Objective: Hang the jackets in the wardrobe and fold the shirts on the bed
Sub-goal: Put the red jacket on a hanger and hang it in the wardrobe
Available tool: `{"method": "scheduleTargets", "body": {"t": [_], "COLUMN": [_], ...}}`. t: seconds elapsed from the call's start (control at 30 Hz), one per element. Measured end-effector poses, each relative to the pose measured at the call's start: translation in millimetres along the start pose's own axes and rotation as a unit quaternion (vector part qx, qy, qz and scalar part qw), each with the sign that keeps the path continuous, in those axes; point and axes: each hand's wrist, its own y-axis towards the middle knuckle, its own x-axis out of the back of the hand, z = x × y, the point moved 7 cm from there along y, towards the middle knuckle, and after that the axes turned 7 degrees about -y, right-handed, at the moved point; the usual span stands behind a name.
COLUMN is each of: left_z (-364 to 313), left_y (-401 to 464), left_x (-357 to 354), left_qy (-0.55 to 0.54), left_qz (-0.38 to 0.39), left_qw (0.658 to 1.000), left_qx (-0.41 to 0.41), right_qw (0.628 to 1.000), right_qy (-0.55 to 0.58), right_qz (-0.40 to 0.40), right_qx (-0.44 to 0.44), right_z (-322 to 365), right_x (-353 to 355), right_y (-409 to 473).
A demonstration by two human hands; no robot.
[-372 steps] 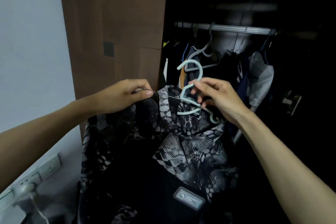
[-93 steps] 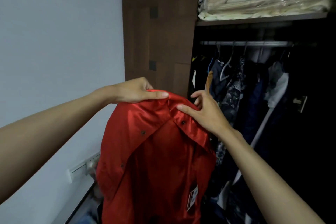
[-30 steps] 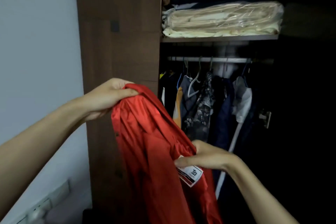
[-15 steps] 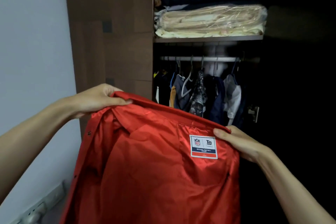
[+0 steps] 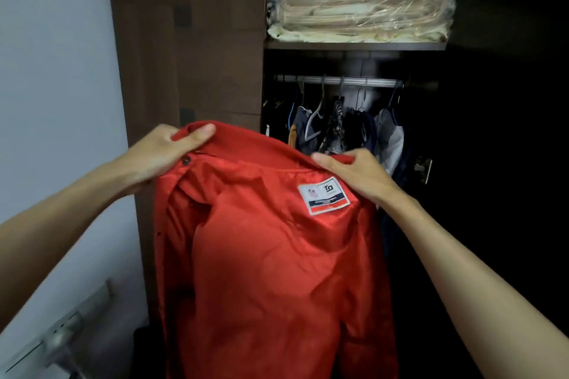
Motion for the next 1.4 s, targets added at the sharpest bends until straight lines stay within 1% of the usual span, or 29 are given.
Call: {"method": "scheduleTargets", "body": {"t": [0.1,0.27,0.33,0.43,0.47,0.57,0.6,0.67,0.7,0.73,0.77,0.83,0.87,0.9,0.93,0.97,1.03,1.1,1.13,1.2,1.23,1.27,1.3,1.33,1.37,1.4], "left_z": [13,23,30,40,41,43,42,43,47,53,60,74,78,78,76,72,59,43,35,21,16,11,9,10,14,18], "left_y": [-4,11,22,37,41,60,67,82,89,98,105,118,123,129,135,141,152,164,170,177,180,183,187,192,198,202], "left_x": [10,6,16,32,36,43,42,40,37,32,26,9,2,-4,-9,-14,-23,-32,-39,-57,-64,-67,-67,-65,-62,-59], "left_qy": [-0.044,-0.064,-0.077,-0.062,-0.036,0.030,0.038,0.032,0.012,-0.013,-0.039,-0.084,-0.098,-0.110,-0.120,-0.123,-0.109,-0.070,-0.049,-0.013,-0.001,0.009,0.019,0.029,0.041,0.053], "left_qz": [0.013,0.012,-0.017,-0.086,-0.107,-0.158,-0.168,-0.187,-0.186,-0.172,-0.149,-0.101,-0.087,-0.079,-0.076,-0.075,-0.075,-0.059,-0.044,-0.001,0.015,0.018,0.018,0.017,0.015,0.007], "left_qw": [0.999,0.998,0.997,0.994,0.994,0.987,0.984,0.981,0.982,0.985,0.988,0.990,0.989,0.988,0.987,0.987,0.990,0.995,0.998,1.000,1.000,1.000,1.000,0.999,0.999,0.999], "left_qx": [0.015,0.023,0.018,0.005,-0.001,-0.026,-0.036,-0.037,-0.026,-0.009,0.016,0.060,0.073,0.079,0.078,0.074,0.054,0.028,0.018,0.003,-0.003,-0.008,-0.011,-0.009,-0.006,-0.002], "right_qw": [0.997,0.989,0.987,0.983,0.986,0.997,0.995,0.979,0.971,0.968,0.972,0.990,0.993,0.992,0.990,0.989,0.987,0.982,0.982,0.986,0.984,0.979,0.973,0.957,0.931,0.901], "right_qy": [0.000,-0.008,0.004,0.095,0.104,0.058,0.071,0.153,0.178,0.186,0.184,0.137,0.107,0.084,0.070,0.072,0.113,0.167,0.166,0.102,0.079,0.078,0.117,0.197,0.292,0.372], "right_qz": [0.063,0.109,0.127,0.141,0.123,0.028,-0.009,-0.084,-0.113,-0.123,-0.104,-0.010,0.045,0.090,0.118,0.126,0.101,0.055,0.025,-0.036,-0.059,-0.066,-0.048,-0.024,-0.002,0.000], "right_qx": [-0.053,-0.097,-0.098,-0.068,-0.045,0.048,0.066,0.101,0.116,0.119,0.099,0.025,-0.004,-0.020,-0.024,-0.024,-0.042,-0.066,-0.081,-0.124,-0.150,-0.174,-0.193,-0.211,-0.219,-0.222], "right_z": [-36,-70,-85,-91,-88,-80,-78,-74,-72,-73,-78,-101,-113,-122,-125,-123,-118,-115,-117,-122,-126,-129,-133,-138,-144,-149], "right_x": [-9,-26,-29,-34,-33,-23,-18,-2,4,6,1,-22,-35,-47,-56,-61,-60,-53,-49,-39,-36,-36,-43,-52,-61,-67], "right_y": [-20,-31,-31,-24,-19,4,12,28,36,46,59,85,97,108,118,131,164,213,242,294,316,335,352,369,386,399]}}
